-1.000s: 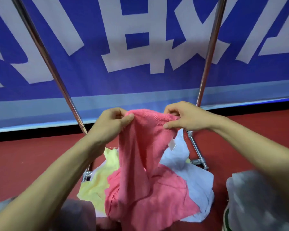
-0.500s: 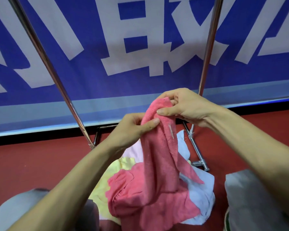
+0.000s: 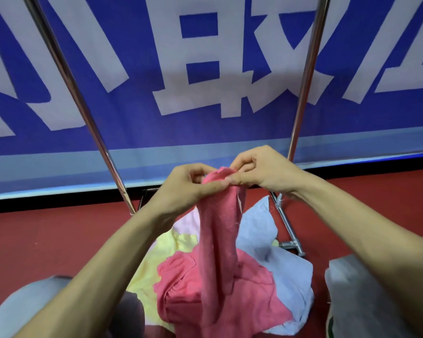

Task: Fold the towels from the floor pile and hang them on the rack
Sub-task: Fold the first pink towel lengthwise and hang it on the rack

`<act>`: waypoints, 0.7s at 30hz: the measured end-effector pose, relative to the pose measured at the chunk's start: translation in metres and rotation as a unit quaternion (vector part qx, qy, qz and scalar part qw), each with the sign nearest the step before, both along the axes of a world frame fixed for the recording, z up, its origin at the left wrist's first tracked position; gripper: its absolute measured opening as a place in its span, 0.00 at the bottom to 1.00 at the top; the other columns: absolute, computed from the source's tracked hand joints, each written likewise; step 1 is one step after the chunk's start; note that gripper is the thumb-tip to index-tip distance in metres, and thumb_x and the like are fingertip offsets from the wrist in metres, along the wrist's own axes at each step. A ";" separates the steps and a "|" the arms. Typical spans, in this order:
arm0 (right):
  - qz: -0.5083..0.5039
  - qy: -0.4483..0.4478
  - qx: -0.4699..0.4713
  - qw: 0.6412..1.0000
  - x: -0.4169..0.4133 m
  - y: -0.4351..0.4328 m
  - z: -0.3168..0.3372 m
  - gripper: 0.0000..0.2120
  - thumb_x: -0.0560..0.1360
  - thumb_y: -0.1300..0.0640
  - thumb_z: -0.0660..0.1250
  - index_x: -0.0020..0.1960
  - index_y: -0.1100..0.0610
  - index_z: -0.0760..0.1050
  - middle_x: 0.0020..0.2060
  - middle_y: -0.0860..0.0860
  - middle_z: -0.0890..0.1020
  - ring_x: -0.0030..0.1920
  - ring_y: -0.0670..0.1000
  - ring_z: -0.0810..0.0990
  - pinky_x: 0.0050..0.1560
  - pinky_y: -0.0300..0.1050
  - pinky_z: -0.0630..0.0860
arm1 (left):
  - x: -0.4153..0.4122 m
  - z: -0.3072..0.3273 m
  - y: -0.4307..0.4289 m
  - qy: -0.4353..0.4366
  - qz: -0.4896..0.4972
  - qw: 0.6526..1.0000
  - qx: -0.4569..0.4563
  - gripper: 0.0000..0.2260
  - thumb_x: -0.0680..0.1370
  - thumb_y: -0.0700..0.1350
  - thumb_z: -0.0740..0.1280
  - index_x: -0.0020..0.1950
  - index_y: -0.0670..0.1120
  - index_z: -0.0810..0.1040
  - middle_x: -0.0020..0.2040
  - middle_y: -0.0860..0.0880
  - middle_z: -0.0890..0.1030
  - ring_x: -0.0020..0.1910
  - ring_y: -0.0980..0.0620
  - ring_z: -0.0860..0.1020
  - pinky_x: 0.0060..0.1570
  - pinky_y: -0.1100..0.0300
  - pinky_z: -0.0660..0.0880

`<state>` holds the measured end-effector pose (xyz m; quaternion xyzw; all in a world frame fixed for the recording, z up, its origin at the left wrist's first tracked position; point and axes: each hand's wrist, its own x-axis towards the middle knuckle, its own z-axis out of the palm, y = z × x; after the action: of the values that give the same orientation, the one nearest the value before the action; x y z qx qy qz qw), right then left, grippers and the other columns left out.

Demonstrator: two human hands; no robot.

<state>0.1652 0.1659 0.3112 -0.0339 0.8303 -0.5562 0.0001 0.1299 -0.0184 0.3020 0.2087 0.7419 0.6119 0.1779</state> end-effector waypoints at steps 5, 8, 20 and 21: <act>0.032 0.011 0.053 0.998 -0.004 -0.003 -0.003 0.07 0.68 0.60 0.76 0.41 0.61 0.79 0.33 0.59 0.82 0.35 0.50 0.76 0.40 0.44 0.73 | -0.001 0.003 -0.003 0.027 0.027 0.999 0.006 0.11 0.77 0.44 0.68 0.43 0.37 0.81 0.36 0.47 0.80 0.34 0.57 0.75 0.36 0.65 0.72; 0.044 0.019 0.077 0.996 -0.006 0.001 -0.007 0.09 0.68 0.58 0.76 0.42 0.62 0.80 0.35 0.61 0.83 0.36 0.49 0.78 0.44 0.47 0.75 | -0.001 0.006 -0.002 0.036 0.039 0.998 0.024 0.11 0.78 0.46 0.66 0.42 0.39 0.80 0.35 0.46 0.77 0.34 0.55 0.72 0.34 0.64 0.69; 0.063 0.024 0.252 0.965 -0.021 0.010 -0.038 0.14 0.72 0.51 0.73 0.38 0.62 0.76 0.28 0.47 0.73 0.31 0.44 0.66 0.36 0.43 0.65 | -0.010 0.025 -0.021 -0.042 0.275 0.942 0.189 0.13 0.75 0.49 0.68 0.31 0.49 0.77 0.35 0.45 0.72 0.39 0.49 0.69 0.40 0.54 0.67; 0.062 0.013 0.263 0.963 -0.022 0.010 -0.041 0.14 0.72 0.51 0.73 0.37 0.61 0.76 0.27 0.46 0.73 0.30 0.44 0.67 0.36 0.43 0.66 | -0.012 0.026 -0.024 -0.056 0.310 0.927 0.205 0.15 0.75 0.49 0.69 0.28 0.49 0.75 0.35 0.46 0.71 0.38 0.49 0.69 0.40 0.55 0.66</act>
<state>0.1432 0.1764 0.2700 -0.0917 0.9435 -0.3168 0.0327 0.1182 -0.0427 0.3280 -0.0347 0.6167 0.7860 -0.0263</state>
